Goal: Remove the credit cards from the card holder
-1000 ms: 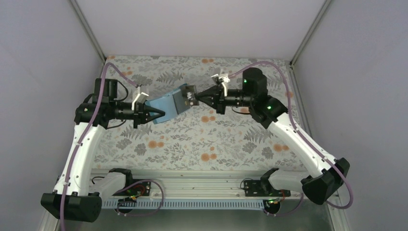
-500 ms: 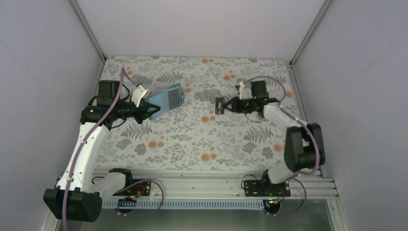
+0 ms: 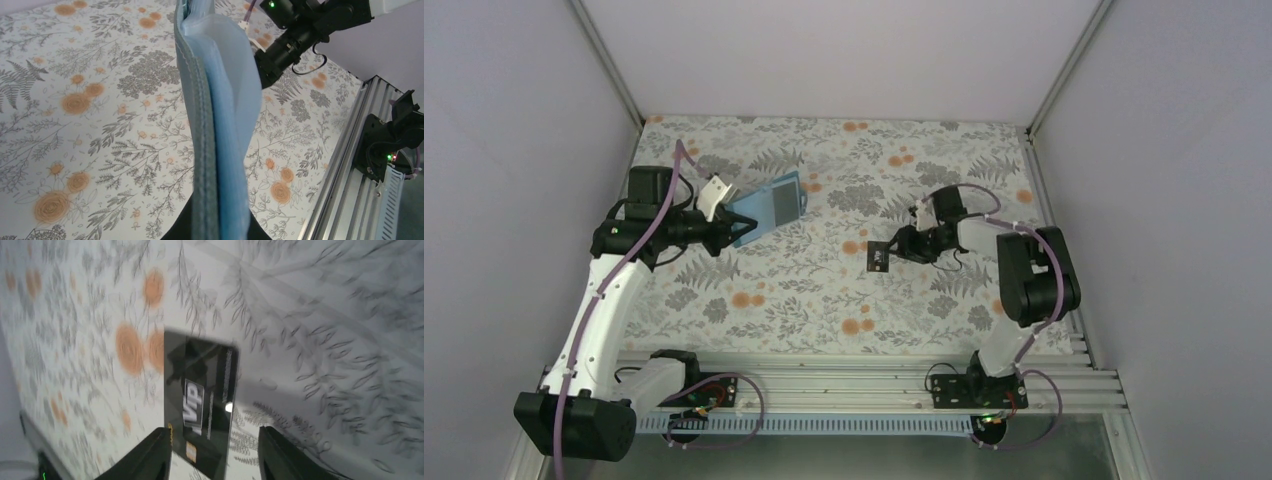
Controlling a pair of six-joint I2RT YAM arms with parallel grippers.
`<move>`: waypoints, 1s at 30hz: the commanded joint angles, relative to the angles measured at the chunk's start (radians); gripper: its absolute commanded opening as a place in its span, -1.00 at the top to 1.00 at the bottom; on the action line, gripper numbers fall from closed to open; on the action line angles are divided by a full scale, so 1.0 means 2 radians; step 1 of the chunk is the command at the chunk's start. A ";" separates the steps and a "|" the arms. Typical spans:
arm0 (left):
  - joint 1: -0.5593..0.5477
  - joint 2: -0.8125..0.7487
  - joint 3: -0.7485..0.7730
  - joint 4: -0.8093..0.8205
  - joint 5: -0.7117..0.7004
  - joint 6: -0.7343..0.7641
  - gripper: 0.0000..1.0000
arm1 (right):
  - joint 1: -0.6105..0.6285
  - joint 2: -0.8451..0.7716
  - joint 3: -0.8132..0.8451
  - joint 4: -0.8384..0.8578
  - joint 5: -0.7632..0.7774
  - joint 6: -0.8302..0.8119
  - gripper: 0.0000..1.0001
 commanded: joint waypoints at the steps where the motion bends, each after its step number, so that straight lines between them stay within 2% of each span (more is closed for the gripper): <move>1: 0.004 -0.007 0.001 0.006 0.030 0.002 0.95 | 0.003 -0.056 0.050 -0.042 0.132 0.005 -0.06; 3: 0.004 -0.006 0.000 0.003 0.043 0.005 0.95 | 0.016 -0.092 0.078 -0.060 0.179 0.002 -0.22; 5: 0.004 -0.007 0.001 -0.002 0.068 0.014 0.95 | 0.044 -0.126 0.100 -0.059 0.170 -0.020 -0.30; 6: 0.003 -0.008 0.001 -0.007 0.087 0.022 0.95 | 0.060 -0.144 0.107 -0.049 0.138 -0.040 -0.33; 8: 0.004 -0.011 0.004 -0.024 0.136 0.044 0.95 | 0.101 -0.187 0.108 -0.007 0.021 -0.078 -0.42; 10: 0.004 -0.012 0.007 -0.044 0.175 0.070 0.95 | 0.141 -0.237 0.096 0.060 -0.081 -0.097 -0.60; 12: 0.004 -0.012 0.015 -0.063 0.198 0.092 0.95 | 0.168 -0.281 0.081 0.121 -0.119 -0.100 -0.84; 14: 0.004 -0.010 0.023 -0.087 0.228 0.121 0.95 | 0.179 -0.307 0.075 0.162 -0.112 -0.086 -0.94; 17: 0.004 -0.009 0.033 -0.145 0.282 0.189 0.95 | 0.198 -0.298 0.102 0.144 -0.091 -0.088 -0.93; 19: 0.004 -0.010 0.041 -0.164 0.294 0.217 0.95 | 0.220 -0.288 0.118 0.134 -0.081 -0.097 -0.95; 22: 0.004 -0.009 0.042 -0.154 0.289 0.205 0.95 | 0.246 -0.279 0.136 0.121 -0.067 -0.121 -0.90; 30: 0.003 -0.012 0.039 -0.147 0.282 0.197 0.95 | 0.250 -0.274 0.148 0.085 -0.065 -0.159 -0.52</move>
